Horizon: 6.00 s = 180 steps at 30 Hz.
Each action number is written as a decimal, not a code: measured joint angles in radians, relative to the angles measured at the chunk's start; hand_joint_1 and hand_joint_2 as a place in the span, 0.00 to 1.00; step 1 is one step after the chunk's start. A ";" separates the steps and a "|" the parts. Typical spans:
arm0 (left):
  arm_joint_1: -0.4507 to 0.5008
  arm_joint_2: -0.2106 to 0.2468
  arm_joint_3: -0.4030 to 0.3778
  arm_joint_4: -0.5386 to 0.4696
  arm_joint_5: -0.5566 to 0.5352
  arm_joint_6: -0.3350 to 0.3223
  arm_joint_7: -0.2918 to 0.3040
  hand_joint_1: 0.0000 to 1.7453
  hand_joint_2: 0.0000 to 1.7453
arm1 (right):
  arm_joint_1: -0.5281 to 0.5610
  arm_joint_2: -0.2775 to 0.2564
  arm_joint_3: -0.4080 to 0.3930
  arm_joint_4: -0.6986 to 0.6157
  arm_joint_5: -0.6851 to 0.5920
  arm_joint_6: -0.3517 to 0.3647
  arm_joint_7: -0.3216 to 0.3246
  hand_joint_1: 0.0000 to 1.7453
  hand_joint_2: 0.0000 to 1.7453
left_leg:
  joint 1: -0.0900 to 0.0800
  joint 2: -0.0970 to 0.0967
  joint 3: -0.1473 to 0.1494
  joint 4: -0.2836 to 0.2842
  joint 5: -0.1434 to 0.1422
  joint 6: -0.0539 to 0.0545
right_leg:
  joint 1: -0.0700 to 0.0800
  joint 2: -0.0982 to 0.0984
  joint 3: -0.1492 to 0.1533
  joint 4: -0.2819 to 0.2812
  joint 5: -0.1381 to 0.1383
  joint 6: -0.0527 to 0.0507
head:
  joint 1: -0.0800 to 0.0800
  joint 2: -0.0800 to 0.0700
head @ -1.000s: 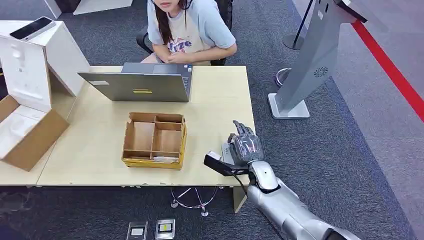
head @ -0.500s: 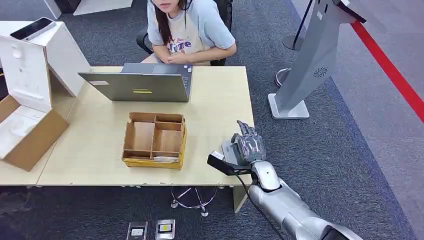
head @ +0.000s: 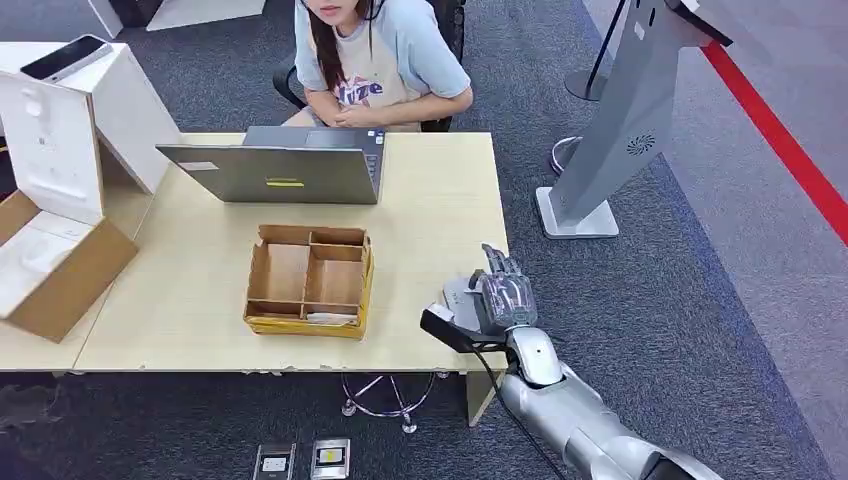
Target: Pass the card to the sensor for recognition and then transmit it.
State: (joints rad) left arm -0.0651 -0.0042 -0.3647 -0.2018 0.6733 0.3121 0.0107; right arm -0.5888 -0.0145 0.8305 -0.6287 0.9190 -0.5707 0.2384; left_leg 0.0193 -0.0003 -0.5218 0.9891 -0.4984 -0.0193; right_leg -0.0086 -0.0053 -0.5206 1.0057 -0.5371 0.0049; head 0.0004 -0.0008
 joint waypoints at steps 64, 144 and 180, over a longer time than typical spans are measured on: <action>-0.001 0.016 -0.094 0.000 0.000 -0.031 0.000 0.00 1.00 | 0.278 -0.012 -0.169 -0.253 -0.111 -0.122 -0.198 1.00 1.00 | 0.000 0.002 0.005 0.000 0.000 0.000 | 0.000 0.001 0.004 0.000 0.000 0.000 | 0.000 0.000; -0.002 0.022 -0.149 0.000 0.059 -0.027 -0.002 0.00 1.00 | 0.261 0.198 -0.497 -0.432 0.039 -0.122 -0.507 1.00 1.00 | 0.000 0.002 0.001 0.000 0.000 0.000 | 0.000 0.001 0.001 0.000 0.000 0.000 | 0.000 0.000; -0.006 0.027 -0.199 0.000 0.062 -0.055 -0.023 0.00 1.00 | -0.080 0.309 -0.218 -0.073 -0.141 -0.121 -0.417 1.00 1.00 | 0.000 0.001 -0.001 0.000 0.000 0.000 | 0.000 0.000 0.000 0.001 0.000 0.000 | 0.000 0.000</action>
State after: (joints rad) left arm -0.0710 0.0233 -0.5634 -0.2018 0.7355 0.2571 -0.0122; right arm -0.6690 0.2949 0.6127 -0.7019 0.7782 -0.6912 -0.1785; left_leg 0.0195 0.0002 -0.5227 0.9889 -0.4981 -0.0198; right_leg -0.0083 -0.0050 -0.5211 1.0066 -0.5372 0.0047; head 0.0008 -0.0008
